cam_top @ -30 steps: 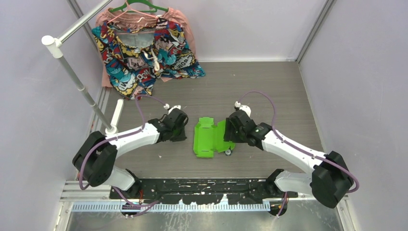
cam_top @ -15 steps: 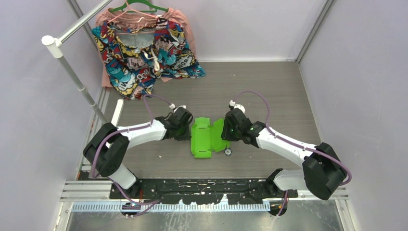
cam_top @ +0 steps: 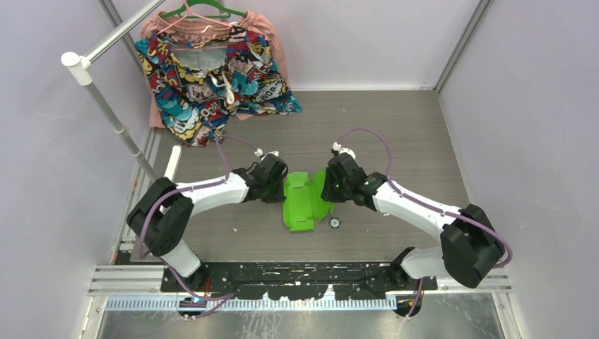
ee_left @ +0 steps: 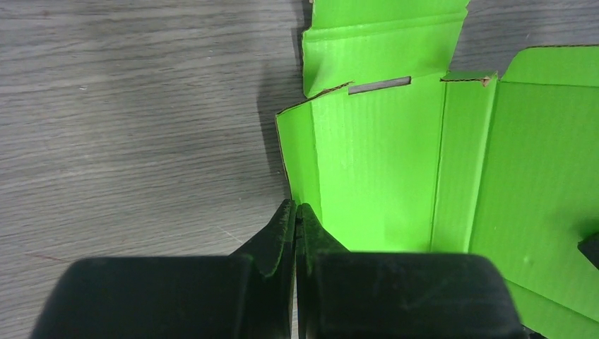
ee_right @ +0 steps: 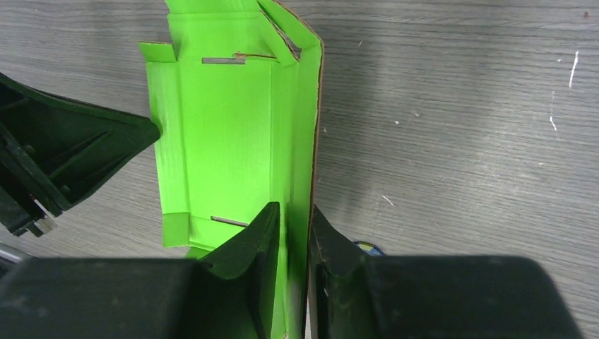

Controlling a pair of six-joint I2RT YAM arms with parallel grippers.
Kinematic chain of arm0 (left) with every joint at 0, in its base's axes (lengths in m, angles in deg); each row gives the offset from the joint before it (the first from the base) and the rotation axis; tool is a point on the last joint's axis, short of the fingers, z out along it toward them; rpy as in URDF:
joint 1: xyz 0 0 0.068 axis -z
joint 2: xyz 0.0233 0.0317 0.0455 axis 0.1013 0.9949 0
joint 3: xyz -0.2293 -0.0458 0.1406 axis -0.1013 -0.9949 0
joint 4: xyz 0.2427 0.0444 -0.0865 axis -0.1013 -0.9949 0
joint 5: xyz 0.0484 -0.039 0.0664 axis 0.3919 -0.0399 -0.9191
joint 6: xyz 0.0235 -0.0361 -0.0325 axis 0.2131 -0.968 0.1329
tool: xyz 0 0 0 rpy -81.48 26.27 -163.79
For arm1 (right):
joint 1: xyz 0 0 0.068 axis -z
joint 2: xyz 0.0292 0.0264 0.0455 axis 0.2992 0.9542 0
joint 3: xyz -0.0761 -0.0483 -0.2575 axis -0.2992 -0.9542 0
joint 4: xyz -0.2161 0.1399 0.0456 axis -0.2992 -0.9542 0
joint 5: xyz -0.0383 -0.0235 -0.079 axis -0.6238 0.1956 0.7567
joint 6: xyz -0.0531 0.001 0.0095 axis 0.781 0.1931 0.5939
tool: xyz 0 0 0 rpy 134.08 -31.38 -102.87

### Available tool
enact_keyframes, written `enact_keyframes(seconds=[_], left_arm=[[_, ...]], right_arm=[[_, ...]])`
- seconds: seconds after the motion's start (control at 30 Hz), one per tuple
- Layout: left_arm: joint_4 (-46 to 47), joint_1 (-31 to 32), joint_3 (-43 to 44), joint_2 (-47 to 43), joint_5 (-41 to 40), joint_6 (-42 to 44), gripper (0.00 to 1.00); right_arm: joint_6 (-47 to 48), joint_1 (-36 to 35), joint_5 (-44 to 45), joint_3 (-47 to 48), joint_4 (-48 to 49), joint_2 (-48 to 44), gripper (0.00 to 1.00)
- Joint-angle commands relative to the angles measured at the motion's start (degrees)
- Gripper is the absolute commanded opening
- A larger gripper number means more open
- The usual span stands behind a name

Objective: Fold the paper box
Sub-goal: Fold the paper box at the center of the board.

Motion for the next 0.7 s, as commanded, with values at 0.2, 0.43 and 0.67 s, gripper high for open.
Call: enact_keyframes(seconds=[0.2,0.43,0.67], left_arm=[[1.1,2.6,4.3,2.2,-0.4,0.1,0.0],[1.3,2.7,3.5,-0.6,-1.7,0.4,0.0],[2.7,3.1,4.5,0.9,0.3,-0.8,0.0]], right_arm=[[0.6,-1.3,-0.5,3.7,0.2,1.8,0.24],[0.3,-1.3,-0.6,3.4,0.3,1.6,0.24],[-0.8,-1.5,-2.3,3.3,2.3,2.7,0.24]])
